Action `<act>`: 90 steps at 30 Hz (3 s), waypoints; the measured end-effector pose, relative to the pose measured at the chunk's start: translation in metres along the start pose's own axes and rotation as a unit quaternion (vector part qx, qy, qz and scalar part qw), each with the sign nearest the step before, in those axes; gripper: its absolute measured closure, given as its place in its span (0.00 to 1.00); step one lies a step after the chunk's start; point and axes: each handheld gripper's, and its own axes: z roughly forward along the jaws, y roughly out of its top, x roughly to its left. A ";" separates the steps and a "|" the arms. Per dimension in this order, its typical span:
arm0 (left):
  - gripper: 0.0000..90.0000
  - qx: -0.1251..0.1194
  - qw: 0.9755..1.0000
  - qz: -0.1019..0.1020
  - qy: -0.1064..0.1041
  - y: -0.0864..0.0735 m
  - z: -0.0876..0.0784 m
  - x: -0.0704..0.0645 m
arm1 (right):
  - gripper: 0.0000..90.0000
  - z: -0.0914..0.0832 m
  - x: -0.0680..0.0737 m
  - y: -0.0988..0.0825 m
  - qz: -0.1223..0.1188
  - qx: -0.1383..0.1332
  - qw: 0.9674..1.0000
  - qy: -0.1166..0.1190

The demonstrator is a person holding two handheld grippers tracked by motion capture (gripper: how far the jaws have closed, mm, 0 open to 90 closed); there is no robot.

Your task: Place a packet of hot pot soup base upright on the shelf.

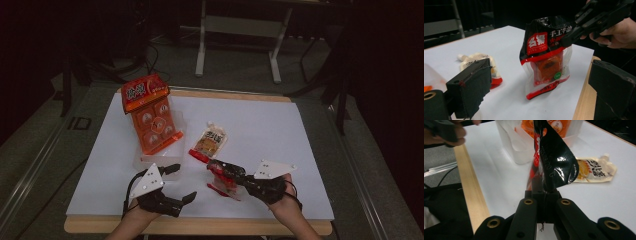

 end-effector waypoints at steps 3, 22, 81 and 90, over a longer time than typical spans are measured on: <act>0.07 -0.003 1.000 0.001 -0.005 0.002 0.003 0.003 | 1.00 -0.001 0.004 0.002 -0.003 -0.002 1.000 0.007; 0.44 0.005 0.997 0.014 -0.081 0.022 0.028 0.022 | 1.00 0.000 0.018 0.008 -0.019 -0.012 0.999 0.034; 0.97 -0.052 0.997 0.062 -0.014 0.058 -0.028 0.055 | 0.15 -0.009 -0.008 -0.002 0.045 -0.091 0.995 0.016; 0.97 -0.067 0.995 0.070 0.015 0.059 -0.045 0.082 | 0.16 -0.007 -0.009 -0.003 0.045 -0.083 0.995 0.022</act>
